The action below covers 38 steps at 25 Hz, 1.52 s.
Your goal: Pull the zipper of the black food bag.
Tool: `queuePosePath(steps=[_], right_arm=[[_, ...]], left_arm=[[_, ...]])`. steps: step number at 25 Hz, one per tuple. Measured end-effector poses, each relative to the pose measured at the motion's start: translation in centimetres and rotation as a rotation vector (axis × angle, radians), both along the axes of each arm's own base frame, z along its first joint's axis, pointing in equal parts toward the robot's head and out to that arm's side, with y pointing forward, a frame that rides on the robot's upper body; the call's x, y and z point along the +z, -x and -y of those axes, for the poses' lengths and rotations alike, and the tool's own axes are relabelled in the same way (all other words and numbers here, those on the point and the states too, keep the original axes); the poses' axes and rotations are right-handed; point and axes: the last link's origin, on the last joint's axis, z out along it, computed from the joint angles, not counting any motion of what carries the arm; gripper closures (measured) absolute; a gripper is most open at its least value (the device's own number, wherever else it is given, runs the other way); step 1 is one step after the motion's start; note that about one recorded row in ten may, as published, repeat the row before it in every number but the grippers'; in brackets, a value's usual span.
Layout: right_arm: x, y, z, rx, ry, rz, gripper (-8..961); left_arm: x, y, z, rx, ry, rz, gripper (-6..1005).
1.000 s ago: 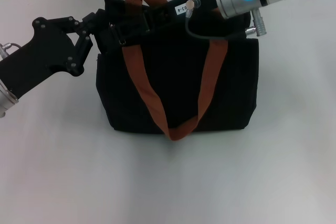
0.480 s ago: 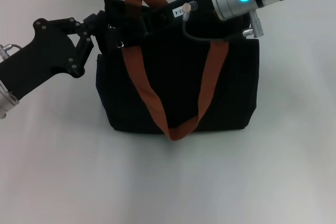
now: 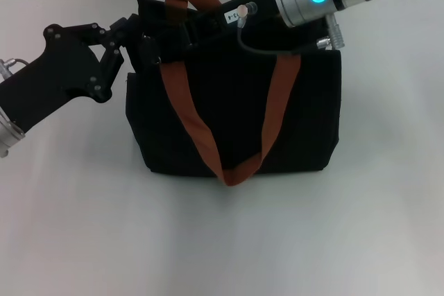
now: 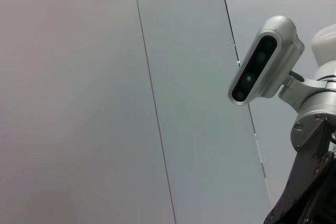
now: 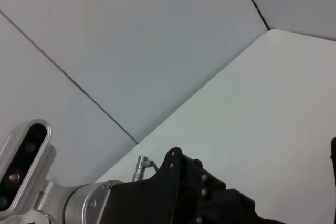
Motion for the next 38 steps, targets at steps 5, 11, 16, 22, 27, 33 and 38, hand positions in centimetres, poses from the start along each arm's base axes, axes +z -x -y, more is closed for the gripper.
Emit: queuePosePath(steps=[5, 11, 16, 22, 27, 33, 38], right_arm=[[0.1, 0.2, 0.0, 0.003, -0.003, -0.003, 845], [0.3, 0.3, -0.3, -0.008, -0.016, 0.010, 935], [0.6, 0.3, -0.3, -0.024, -0.029, 0.042, 954], [1.0, 0.2, -0.4, -0.044, -0.046, 0.085, 953], [1.3, 0.1, -0.4, -0.065, -0.061, 0.114, 952], [1.7, 0.0, -0.6, -0.088, -0.073, 0.138, 951], [2.1, 0.1, -0.6, -0.093, -0.086, 0.150, 950]], left_arm=[[0.1, -0.1, 0.0, -0.002, -0.004, 0.004, 979], [0.2, -0.1, -0.1, -0.002, -0.010, 0.010, 979], [0.2, -0.1, -0.1, -0.002, -0.013, 0.012, 979], [0.3, -0.1, -0.2, -0.001, -0.020, 0.016, 979], [0.3, -0.1, -0.2, 0.000, -0.020, 0.017, 979], [0.4, -0.1, -0.2, 0.004, -0.026, 0.016, 979], [0.4, -0.1, -0.2, 0.003, -0.029, 0.013, 979]])
